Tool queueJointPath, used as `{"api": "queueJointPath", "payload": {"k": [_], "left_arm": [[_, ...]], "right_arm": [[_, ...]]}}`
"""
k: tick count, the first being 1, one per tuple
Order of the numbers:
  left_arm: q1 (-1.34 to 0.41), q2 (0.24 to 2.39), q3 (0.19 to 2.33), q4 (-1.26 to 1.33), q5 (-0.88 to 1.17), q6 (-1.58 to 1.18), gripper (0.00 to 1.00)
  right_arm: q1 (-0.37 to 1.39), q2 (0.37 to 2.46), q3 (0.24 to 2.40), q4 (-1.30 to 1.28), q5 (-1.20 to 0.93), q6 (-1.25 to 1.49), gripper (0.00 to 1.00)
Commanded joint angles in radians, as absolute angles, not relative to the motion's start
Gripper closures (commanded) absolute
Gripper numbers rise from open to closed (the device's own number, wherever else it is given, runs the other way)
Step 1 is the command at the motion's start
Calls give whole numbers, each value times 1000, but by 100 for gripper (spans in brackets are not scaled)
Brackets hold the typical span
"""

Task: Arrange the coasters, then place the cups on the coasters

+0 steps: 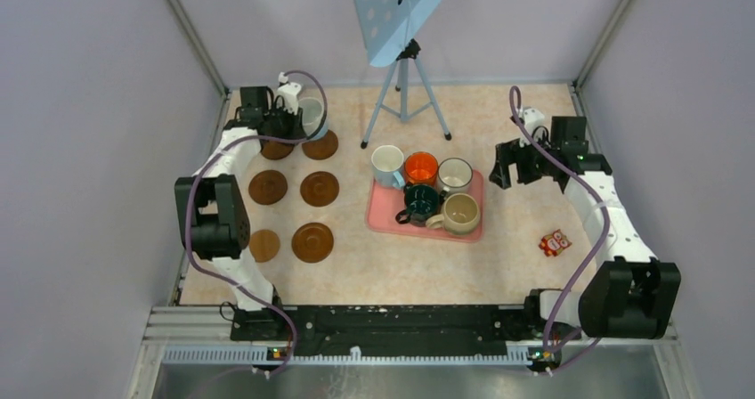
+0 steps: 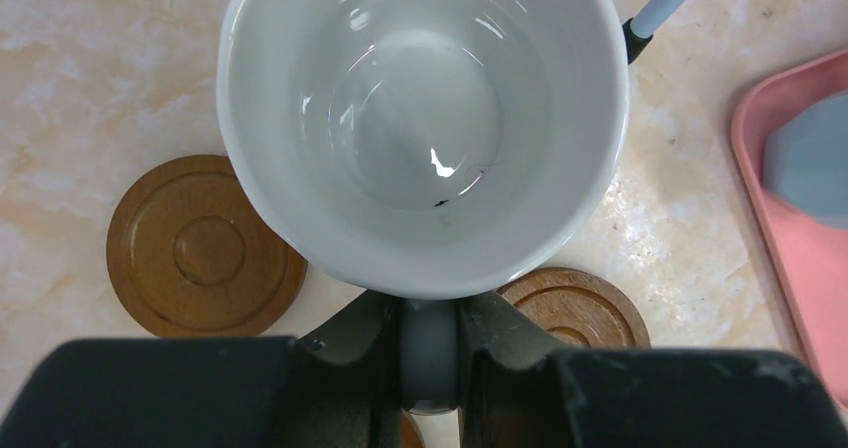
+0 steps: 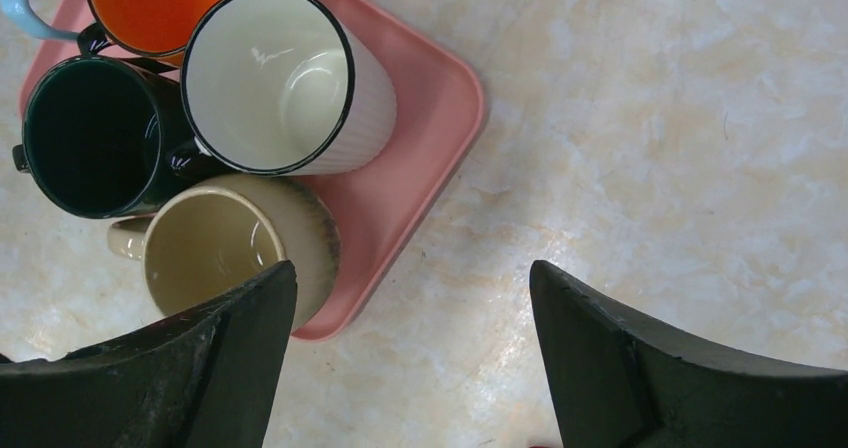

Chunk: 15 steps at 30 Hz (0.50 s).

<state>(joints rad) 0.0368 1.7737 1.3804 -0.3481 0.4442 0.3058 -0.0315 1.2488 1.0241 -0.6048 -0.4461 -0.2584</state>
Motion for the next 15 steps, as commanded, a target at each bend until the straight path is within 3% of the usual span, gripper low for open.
{"api": "queueJointPath", "payload": {"k": [1,15], "left_arm": [[38,1785,1430,-174,522,369,100],[38,1883,1439,-160,502,394,100]], "right_arm": [[-38,1284,1086,-637,-459,-264,15],[-38,1275,1080,-636,-462,-249,16]]}}
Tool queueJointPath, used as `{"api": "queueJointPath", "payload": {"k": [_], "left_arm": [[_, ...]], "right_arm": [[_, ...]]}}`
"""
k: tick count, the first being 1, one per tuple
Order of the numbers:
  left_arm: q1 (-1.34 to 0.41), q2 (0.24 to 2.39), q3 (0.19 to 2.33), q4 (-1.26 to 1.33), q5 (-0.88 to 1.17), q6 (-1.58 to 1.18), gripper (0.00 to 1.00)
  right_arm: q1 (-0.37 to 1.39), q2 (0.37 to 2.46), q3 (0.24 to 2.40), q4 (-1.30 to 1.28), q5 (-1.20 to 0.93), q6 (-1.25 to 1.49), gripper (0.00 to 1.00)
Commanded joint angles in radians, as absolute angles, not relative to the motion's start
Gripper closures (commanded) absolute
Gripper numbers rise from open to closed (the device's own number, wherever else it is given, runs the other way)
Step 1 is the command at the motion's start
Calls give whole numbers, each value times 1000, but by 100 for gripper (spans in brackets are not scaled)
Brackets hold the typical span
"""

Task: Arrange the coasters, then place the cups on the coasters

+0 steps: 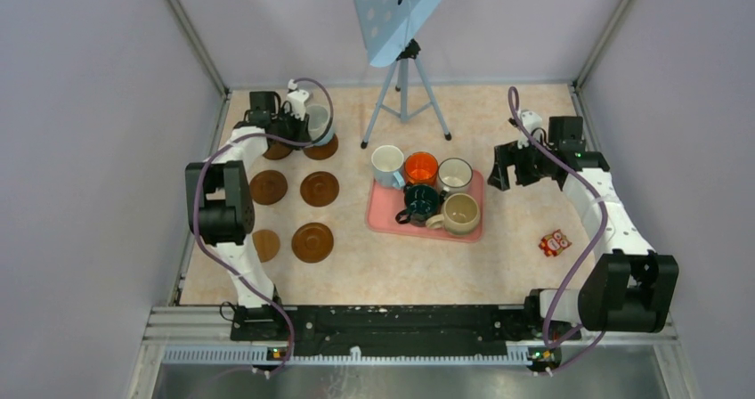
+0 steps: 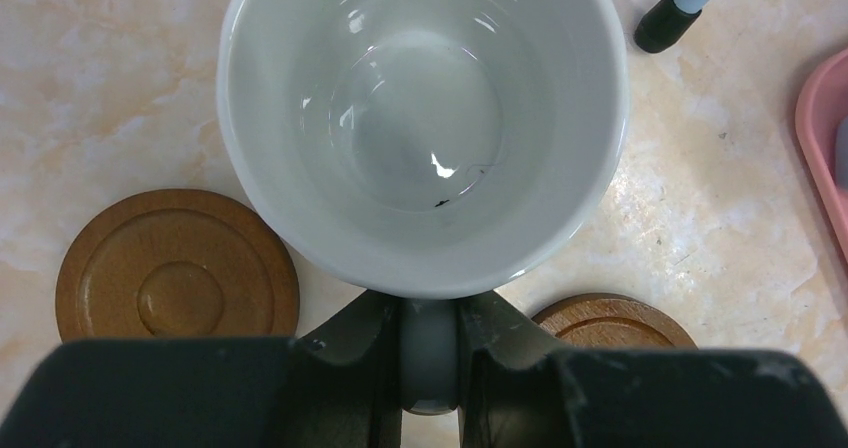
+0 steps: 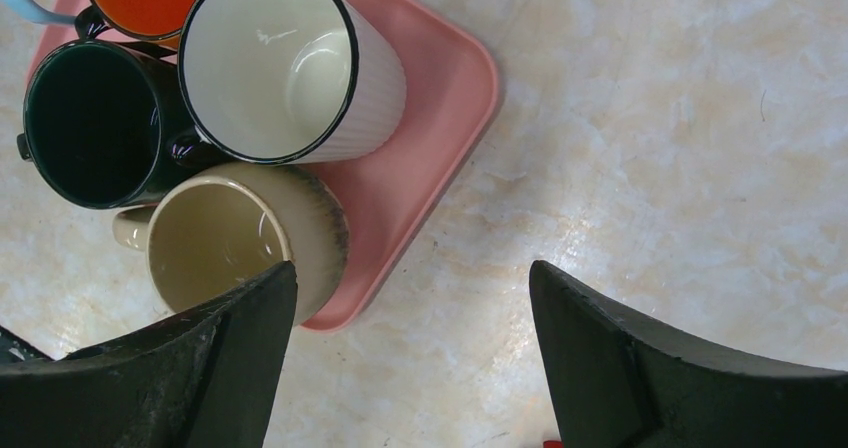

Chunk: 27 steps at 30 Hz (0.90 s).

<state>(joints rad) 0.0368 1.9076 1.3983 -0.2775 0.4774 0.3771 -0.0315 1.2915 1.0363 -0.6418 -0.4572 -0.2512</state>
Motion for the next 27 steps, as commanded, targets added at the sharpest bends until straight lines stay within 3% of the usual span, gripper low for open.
{"api": "queueJointPath", "payload": {"k": [1,24,27], "left_arm": [[38,1879,1428,-152,501,393,100],[38,1897,1337,-123,489,418,100],[38,1899,1332,-125,482,423,96]], "right_arm": [[-38,1275,1078,-636,-461,-250,16],[-37,1282,1074,-636,-457,-255,16],[-38,1285,1078,-636,-455,-255,16]]}}
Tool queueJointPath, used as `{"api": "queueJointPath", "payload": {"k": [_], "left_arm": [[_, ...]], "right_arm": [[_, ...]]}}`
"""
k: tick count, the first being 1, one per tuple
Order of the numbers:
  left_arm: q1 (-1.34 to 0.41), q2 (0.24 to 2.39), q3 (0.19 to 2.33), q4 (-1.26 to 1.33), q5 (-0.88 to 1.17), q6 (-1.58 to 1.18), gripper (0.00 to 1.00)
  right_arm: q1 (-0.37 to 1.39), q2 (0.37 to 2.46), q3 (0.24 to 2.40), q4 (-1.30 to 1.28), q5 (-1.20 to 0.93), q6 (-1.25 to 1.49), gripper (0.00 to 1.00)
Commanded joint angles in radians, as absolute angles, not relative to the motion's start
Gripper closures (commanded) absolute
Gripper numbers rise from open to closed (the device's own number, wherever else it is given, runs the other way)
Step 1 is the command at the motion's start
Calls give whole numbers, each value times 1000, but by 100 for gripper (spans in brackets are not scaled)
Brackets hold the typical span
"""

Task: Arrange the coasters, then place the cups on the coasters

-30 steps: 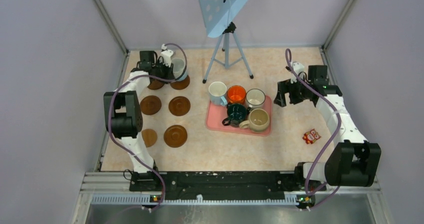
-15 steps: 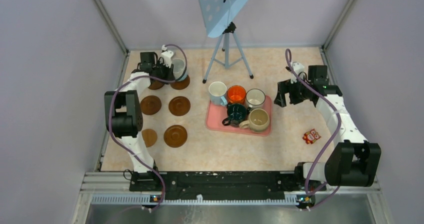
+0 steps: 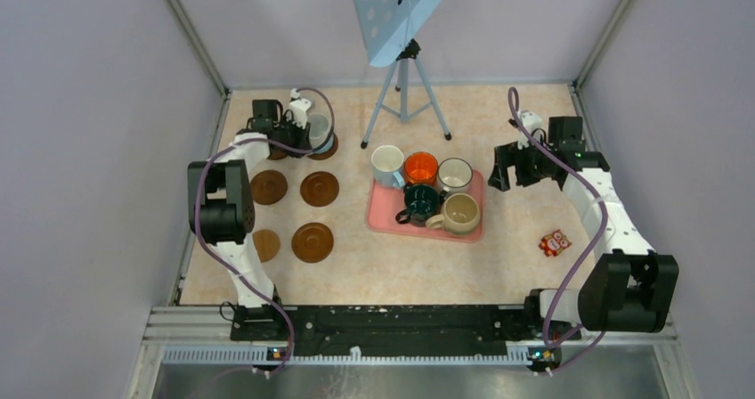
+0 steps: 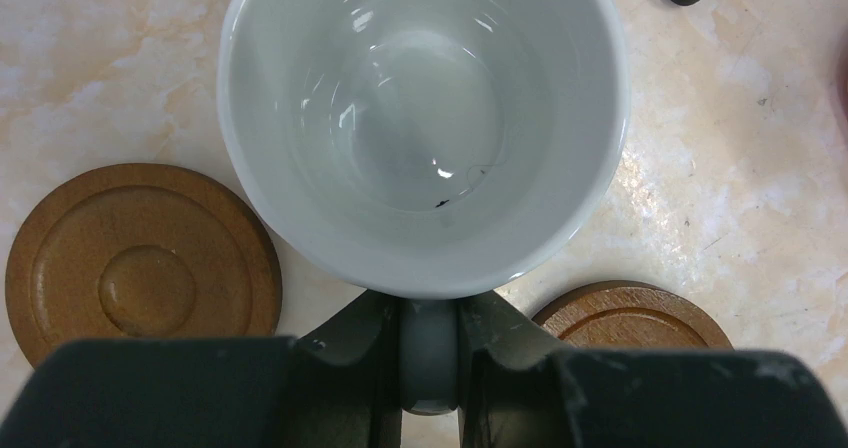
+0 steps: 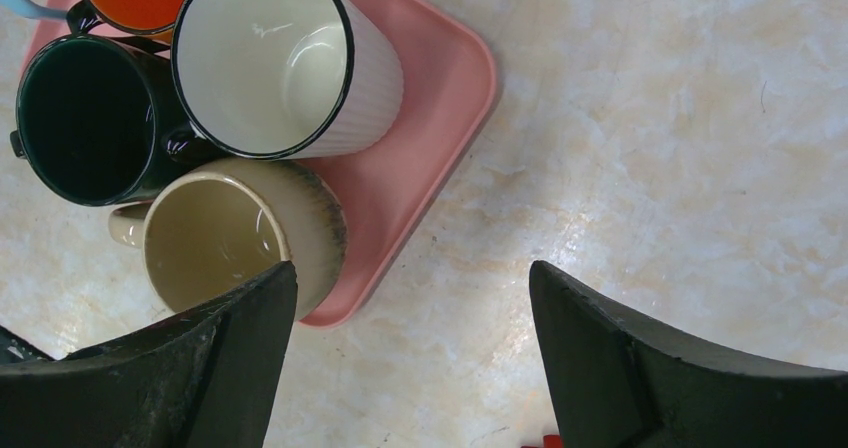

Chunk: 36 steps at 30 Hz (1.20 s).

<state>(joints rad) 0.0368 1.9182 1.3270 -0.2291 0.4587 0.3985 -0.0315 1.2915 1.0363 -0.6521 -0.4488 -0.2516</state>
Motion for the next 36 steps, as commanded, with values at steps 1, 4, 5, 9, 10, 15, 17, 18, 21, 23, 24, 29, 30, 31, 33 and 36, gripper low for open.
{"api": "queueJointPath", "payload": {"k": [1,4,5,9,10,15,17,18,21,23,24,29,30,31,33,36], "left_arm": [[38,1899,1330,-125,476,423,92],[38,1899,1325,-120,460,421,83],[38,1899,1324,-120,457,421,79],[37,1899,1316,-119,460,407,70],[36,1897,1316,-120,463,404,69],[36,1884,1309,-137,466,387,56],[36,1873,1298,-140,464,385,51],[37,1866,1292,-139,464,384,50],[37,1850,1275,-144,460,387,47],[36,1841,1267,-152,457,386,46],[37,1834,1260,-153,456,385,46],[37,1802,1232,-149,462,378,46],[36,1800,1230,-150,464,376,47],[36,1796,1226,-150,466,377,47],[36,1787,1222,-147,469,377,48],[37,1778,1220,-150,471,378,49]], "right_arm": [[-37,1286,1080,-636,-455,-255,16],[-37,1285,1077,-638,-456,-255,16],[-37,1285,1078,-638,-456,-255,16],[-37,1282,1074,-642,-453,-258,16],[-37,1282,1074,-643,-452,-258,16],[-37,1278,1072,-642,-451,-261,16],[-38,1276,1071,-642,-450,-261,16],[-38,1275,1071,-641,-450,-261,16],[-38,1272,1069,-642,-448,-261,16],[-38,1270,1066,-640,-447,-261,16],[-37,1269,1066,-640,-446,-261,16],[-38,1264,1058,-640,-449,-262,16],[-37,1263,1056,-639,-449,-261,16],[-38,1262,1055,-638,-451,-261,16],[-38,1261,1052,-636,-451,-262,16],[-38,1261,1050,-634,-453,-261,16]]}}
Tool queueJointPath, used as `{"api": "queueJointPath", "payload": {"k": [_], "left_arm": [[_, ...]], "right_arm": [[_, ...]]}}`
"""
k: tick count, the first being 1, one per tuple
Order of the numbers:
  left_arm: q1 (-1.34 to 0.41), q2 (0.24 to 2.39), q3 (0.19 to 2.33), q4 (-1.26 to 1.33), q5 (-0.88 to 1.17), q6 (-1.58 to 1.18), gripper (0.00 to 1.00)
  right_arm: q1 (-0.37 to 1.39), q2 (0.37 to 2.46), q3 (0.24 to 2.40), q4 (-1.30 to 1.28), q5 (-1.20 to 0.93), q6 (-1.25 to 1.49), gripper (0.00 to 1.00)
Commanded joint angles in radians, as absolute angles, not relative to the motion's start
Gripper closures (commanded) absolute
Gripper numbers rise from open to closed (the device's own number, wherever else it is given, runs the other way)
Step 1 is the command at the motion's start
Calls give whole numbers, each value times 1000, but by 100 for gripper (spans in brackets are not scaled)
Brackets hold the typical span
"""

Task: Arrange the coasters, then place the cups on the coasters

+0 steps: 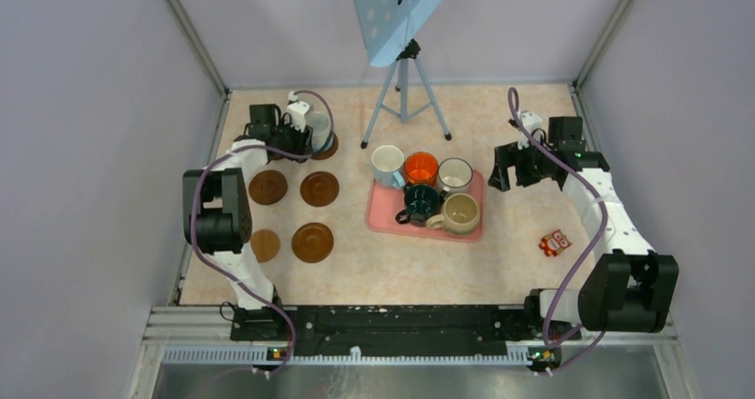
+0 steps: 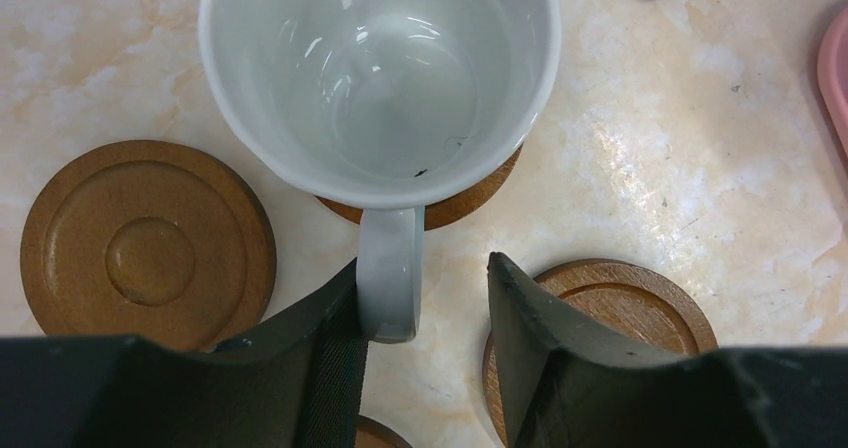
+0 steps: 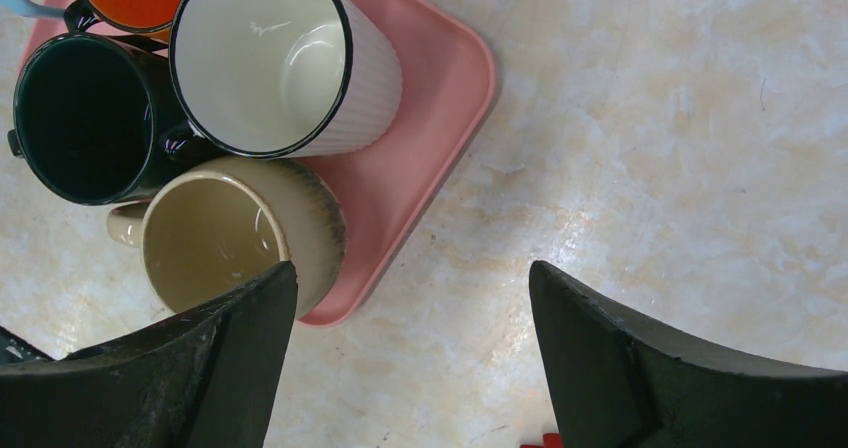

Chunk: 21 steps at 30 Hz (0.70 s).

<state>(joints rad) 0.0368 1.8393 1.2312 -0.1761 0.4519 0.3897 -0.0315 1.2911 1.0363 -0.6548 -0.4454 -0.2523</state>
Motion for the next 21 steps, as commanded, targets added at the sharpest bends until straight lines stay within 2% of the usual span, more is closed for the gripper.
{"api": "queueJointPath", "payload": {"k": [1,14,21], "left_arm": [[36,1775,1221,-154,472,378,49],[35,1754,1241,-202,486,365,47],[37,1595,1223,-123,332,201,31]], "right_arm": [[-38,1261,1049,-634,-455,-261,16],[-38,1259,1042,-627,-459,-258,16],[-38,1249,1048,-628,-431,-248,16]]}}
